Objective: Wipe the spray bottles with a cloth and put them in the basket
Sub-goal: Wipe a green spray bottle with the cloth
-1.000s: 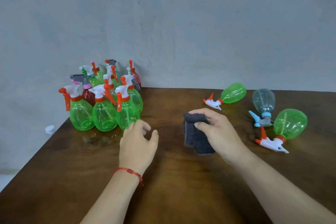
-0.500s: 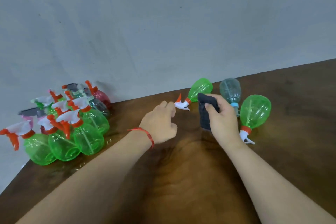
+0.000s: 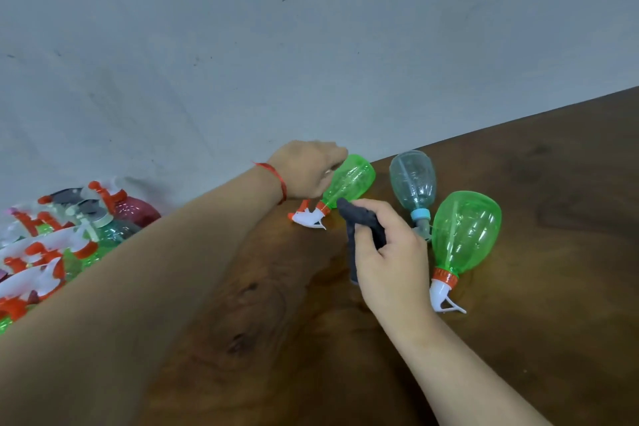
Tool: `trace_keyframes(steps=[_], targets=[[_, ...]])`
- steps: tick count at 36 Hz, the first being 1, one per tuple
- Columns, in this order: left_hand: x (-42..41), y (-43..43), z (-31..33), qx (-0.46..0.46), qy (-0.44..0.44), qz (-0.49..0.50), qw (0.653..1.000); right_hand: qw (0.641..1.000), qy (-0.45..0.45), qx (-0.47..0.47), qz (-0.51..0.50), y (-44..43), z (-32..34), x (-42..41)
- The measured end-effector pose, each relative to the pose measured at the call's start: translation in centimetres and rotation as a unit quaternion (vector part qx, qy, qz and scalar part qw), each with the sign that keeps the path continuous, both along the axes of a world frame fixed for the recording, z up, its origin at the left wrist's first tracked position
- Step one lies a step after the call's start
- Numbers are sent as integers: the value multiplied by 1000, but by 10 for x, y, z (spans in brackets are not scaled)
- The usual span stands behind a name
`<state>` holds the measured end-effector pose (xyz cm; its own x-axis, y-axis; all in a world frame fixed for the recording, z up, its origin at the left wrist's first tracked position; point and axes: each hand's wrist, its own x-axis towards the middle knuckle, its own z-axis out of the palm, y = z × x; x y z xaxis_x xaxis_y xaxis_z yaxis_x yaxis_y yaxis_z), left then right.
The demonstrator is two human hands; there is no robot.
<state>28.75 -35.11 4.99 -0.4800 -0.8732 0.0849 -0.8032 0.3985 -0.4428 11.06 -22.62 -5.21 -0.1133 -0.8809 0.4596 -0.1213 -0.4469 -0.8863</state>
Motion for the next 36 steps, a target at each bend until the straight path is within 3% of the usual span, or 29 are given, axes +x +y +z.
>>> trace_keyframes(steps=[3, 5, 8, 11, 16, 21, 25, 29, 32, 36], targets=[[-4, -31, 4, 34, -192, -38, 980, 1000, 13, -12, -1, 1, 0, 0], [-13, -39, 5, 11, -305, -53, 951, 1000, 22, -15, -1, 0, 0, 0], [-21, -53, -8, 0, -395, -138, 908, 998, 51, -41, -22, 1, 1, -2], [-21, -56, -9, 13, -439, -136, 888, 996, 63, -61, -25, 2, -1, -4], [-1, -44, 8, 73, -376, -73, 921, 997, 60, -49, 0, -1, -4, -4], [40, -10, 23, 204, -214, 149, 944, 998, 56, -35, 21, 0, -2, -6], [73, 39, 21, 249, -64, 268, 929, 997, 55, -26, 41, 4, 2, -4], [95, 87, 2, 224, 10, 349, 910, 996, 59, -30, 58, 11, 2, -2], [123, 117, -16, 222, 68, 424, 875, 995, 74, -30, 67, 20, 1, 1], [126, 165, -5, 211, 236, 407, 857, 991, 97, -27, 89, 35, 3, 6]])
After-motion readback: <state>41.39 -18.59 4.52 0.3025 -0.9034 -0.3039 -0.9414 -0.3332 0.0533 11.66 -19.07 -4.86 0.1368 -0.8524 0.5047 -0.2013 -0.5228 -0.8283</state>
